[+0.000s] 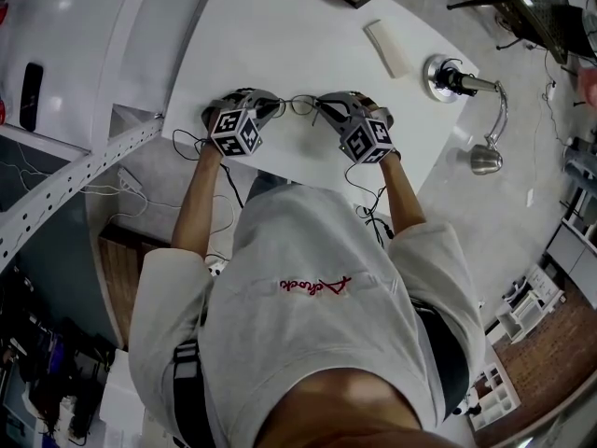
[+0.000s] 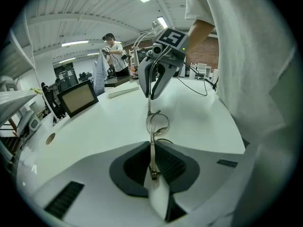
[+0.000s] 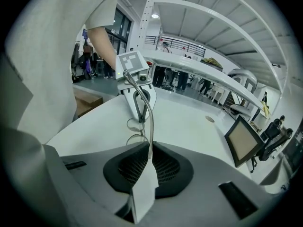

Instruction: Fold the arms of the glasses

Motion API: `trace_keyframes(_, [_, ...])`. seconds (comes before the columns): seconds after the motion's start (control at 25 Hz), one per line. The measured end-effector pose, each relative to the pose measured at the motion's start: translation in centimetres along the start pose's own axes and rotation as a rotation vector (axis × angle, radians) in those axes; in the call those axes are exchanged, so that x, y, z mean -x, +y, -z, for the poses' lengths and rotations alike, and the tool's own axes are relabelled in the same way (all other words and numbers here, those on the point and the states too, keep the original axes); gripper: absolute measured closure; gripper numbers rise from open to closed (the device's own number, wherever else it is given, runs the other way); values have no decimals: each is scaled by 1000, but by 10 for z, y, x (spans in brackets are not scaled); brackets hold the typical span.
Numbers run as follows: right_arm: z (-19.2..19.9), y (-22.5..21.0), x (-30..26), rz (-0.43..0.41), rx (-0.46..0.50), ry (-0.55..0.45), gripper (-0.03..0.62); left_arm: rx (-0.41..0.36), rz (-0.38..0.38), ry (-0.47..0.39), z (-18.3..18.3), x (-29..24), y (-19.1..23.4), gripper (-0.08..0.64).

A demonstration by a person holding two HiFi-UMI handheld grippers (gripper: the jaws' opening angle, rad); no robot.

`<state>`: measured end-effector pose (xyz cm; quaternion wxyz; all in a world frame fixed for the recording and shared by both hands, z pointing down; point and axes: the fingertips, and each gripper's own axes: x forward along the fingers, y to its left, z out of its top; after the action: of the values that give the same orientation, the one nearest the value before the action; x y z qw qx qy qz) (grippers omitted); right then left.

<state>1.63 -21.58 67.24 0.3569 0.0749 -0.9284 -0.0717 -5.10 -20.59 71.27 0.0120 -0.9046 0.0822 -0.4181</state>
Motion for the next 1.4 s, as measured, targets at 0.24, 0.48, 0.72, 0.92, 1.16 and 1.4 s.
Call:
trace_keyframes(0.24, [-2, 1, -2, -10, 30, 15, 543, 32, -12, -25, 0, 0, 1, 505])
trace_keyframes(0.48, [-10, 10, -17, -61, 69, 26, 545, 31, -10, -29, 1, -2, 0, 505])
trace_keyframes(0.72, [-5, 12, -29, -70, 75, 65, 545, 13, -32, -61, -4, 1, 3, 502])
trace_keyframes(0.92, [-5, 12, -33, -64, 78, 83, 545, 58, -75, -114, -2, 16, 3, 497])
trace_keyframes(1.16, [1, 11, -39, -61, 94, 119, 545, 239, -240, -217, 6, 68, 23, 497])
trace_keyframes(1.4, [8, 14, -47, -67, 101, 146, 545, 323, -333, -233, 20, 87, 20, 497])
